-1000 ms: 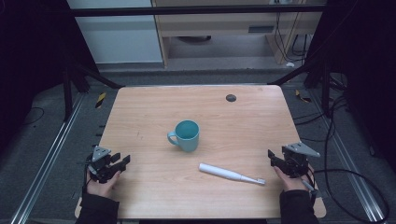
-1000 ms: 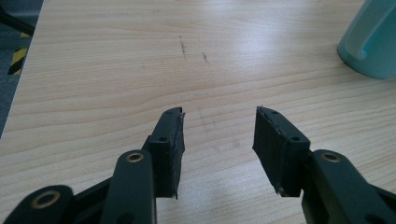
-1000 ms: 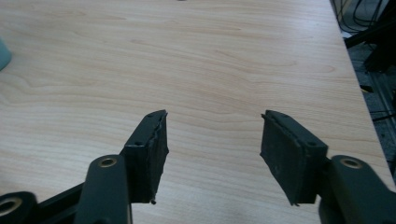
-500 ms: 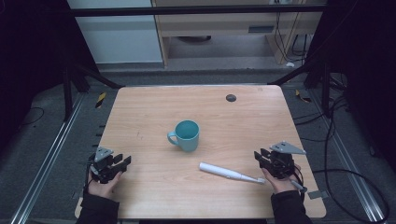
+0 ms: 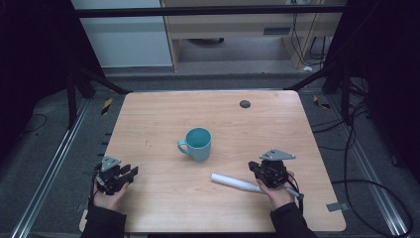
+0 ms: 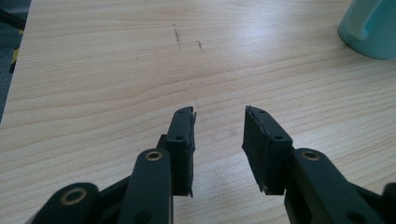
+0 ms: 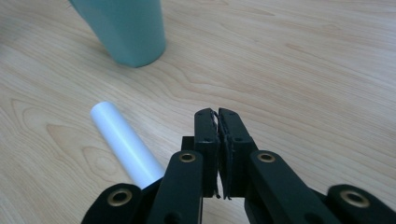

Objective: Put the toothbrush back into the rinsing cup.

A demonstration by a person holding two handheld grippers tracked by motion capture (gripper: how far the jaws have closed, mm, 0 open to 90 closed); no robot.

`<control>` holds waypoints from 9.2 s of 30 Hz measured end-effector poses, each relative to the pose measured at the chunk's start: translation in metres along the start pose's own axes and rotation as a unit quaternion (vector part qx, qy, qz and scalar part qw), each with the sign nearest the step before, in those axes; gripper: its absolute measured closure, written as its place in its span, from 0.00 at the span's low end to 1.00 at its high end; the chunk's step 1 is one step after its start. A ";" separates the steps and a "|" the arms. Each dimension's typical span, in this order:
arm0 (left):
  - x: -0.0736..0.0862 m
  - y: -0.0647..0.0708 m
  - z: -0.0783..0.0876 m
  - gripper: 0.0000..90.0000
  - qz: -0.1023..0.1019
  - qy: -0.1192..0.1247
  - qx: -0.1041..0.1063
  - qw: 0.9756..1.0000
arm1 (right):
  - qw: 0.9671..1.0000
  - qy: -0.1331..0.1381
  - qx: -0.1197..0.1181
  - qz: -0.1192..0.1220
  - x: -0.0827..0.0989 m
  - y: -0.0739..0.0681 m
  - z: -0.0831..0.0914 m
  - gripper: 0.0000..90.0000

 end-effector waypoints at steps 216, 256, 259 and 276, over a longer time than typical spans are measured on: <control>0.004 -0.002 -0.005 0.71 -0.004 -0.018 -0.003 1.000 | 0.986 -0.135 -0.020 0.096 -0.009 -0.026 0.003 0.60; 0.005 -0.001 -0.007 0.70 -0.007 -0.026 -0.003 1.000 | 0.949 -0.295 -0.052 0.100 0.014 -0.047 -0.042 0.62; 0.005 -0.001 -0.007 0.70 -0.006 -0.025 -0.003 1.000 | 0.947 -0.300 -0.054 0.103 0.016 -0.048 -0.044 0.64; 0.005 -0.001 -0.007 0.70 -0.007 -0.026 -0.002 1.000 | 0.943 -0.312 -0.031 0.116 0.019 -0.050 -0.046 0.73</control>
Point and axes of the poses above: each handheld gripper's, and its own axes: z roughly backward along the jaws, x roughly out of its underside, y roughly to its right, the point moved 5 cm from there along -z, roughly forward along the jaws
